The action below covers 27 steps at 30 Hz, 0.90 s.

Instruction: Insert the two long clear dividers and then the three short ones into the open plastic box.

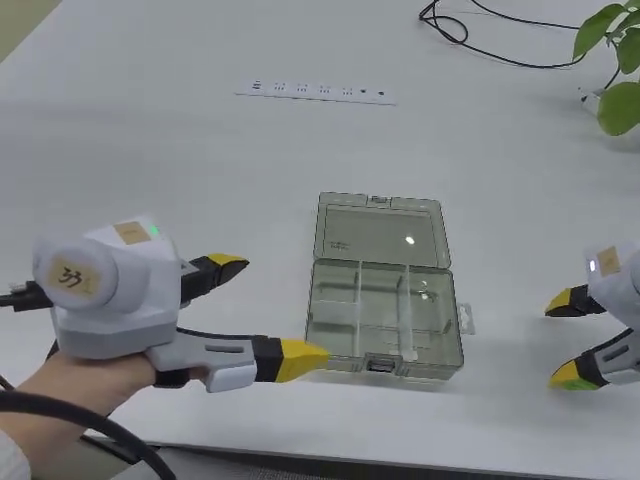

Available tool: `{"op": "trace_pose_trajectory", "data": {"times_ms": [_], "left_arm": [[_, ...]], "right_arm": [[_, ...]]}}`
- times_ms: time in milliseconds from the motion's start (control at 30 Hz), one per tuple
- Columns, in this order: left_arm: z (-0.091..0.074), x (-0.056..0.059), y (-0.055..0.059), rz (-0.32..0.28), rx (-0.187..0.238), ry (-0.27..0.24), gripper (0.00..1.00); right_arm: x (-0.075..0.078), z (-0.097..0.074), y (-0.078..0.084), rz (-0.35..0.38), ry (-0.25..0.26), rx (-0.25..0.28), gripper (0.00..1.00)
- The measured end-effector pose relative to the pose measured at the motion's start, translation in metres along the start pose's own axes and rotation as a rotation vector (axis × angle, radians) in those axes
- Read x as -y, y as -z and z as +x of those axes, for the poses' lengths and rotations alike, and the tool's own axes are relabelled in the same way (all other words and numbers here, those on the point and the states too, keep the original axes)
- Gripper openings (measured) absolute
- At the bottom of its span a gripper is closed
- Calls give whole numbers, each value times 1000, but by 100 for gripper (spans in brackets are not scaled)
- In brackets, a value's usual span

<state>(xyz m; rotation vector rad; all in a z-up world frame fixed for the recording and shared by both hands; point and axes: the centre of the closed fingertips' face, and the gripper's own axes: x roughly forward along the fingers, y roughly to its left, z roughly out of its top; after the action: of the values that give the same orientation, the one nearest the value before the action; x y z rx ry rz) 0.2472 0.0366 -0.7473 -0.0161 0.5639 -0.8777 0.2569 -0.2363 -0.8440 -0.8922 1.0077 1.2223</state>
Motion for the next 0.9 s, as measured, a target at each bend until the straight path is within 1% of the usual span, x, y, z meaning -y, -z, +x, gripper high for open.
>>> {"op": "trace_pose_trajectory", "data": {"times_ms": [167,200,300,467,633,800,900], "left_arm": [[-2,1,3,-5,1,-3,89],[-2,1,3,-7,1,-3,89],[-2,3,5,-11,1,0,89],[0,4,5,-8,2,6,88],[2,5,2,-6,12,9,88],[4,6,2,-13,18,11,88],[7,9,4,-25,27,20,88]], "right_arm": [[-2,3,5,-48,-4,-32,43],[-2,4,6,-49,-7,-39,42],[-1,5,6,-46,-18,-39,42],[-1,5,6,-69,-24,-40,40],[-2,5,6,-102,-30,-56,33],[-3,5,5,-111,-35,-77,33],[-4,5,4,-108,-27,-85,32]]}}
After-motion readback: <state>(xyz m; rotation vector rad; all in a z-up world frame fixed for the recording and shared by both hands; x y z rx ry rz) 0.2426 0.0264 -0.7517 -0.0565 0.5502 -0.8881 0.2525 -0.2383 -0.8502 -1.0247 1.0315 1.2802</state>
